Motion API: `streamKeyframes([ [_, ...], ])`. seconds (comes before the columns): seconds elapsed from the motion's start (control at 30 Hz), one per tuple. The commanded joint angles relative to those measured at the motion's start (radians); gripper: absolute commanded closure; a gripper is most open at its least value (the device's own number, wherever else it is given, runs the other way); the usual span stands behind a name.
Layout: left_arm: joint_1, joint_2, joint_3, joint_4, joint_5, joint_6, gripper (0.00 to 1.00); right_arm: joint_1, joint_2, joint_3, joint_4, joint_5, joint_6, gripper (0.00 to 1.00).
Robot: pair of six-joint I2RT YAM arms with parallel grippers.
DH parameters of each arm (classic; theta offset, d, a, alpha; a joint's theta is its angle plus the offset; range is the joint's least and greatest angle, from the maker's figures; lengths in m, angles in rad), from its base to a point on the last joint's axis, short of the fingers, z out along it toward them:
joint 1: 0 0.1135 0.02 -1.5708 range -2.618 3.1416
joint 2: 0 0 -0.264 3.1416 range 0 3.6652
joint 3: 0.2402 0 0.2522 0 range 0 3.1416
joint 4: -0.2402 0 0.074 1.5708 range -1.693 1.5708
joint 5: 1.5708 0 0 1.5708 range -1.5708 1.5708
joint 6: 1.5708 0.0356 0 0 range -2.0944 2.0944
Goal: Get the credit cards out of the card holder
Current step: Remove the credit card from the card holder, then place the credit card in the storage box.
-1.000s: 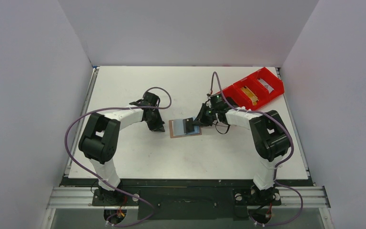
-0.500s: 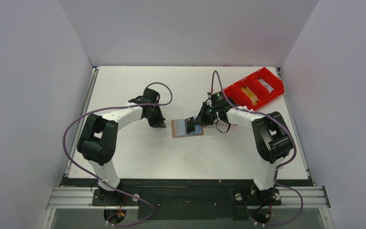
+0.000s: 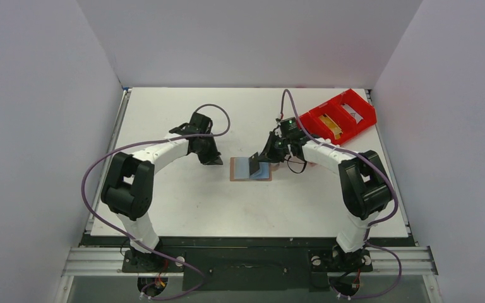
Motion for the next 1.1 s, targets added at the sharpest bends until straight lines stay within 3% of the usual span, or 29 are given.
streamKeyframes([
  [0.0,-0.023,-0.021,0.079,0.043,0.079,-0.001,1.0,-0.003,-0.047,0.043,-0.013,0.026,-0.026,1.0],
  [0.2,-0.051,0.053,0.116,0.124,0.177,-0.054,1.0,-0.003,-0.059,0.044,-0.023,0.03,-0.027,1.0],
  [0.43,-0.041,0.087,0.099,0.223,0.282,-0.098,0.75,-0.021,-0.081,0.044,-0.031,0.003,-0.018,1.0],
  [0.67,-0.026,0.091,0.027,0.377,0.398,-0.162,0.61,-0.041,-0.11,0.045,-0.026,-0.045,0.01,1.0],
  [1.07,0.015,0.086,-0.156,0.894,0.593,-0.476,0.49,-0.081,-0.129,0.008,0.158,-0.231,0.187,1.0],
])
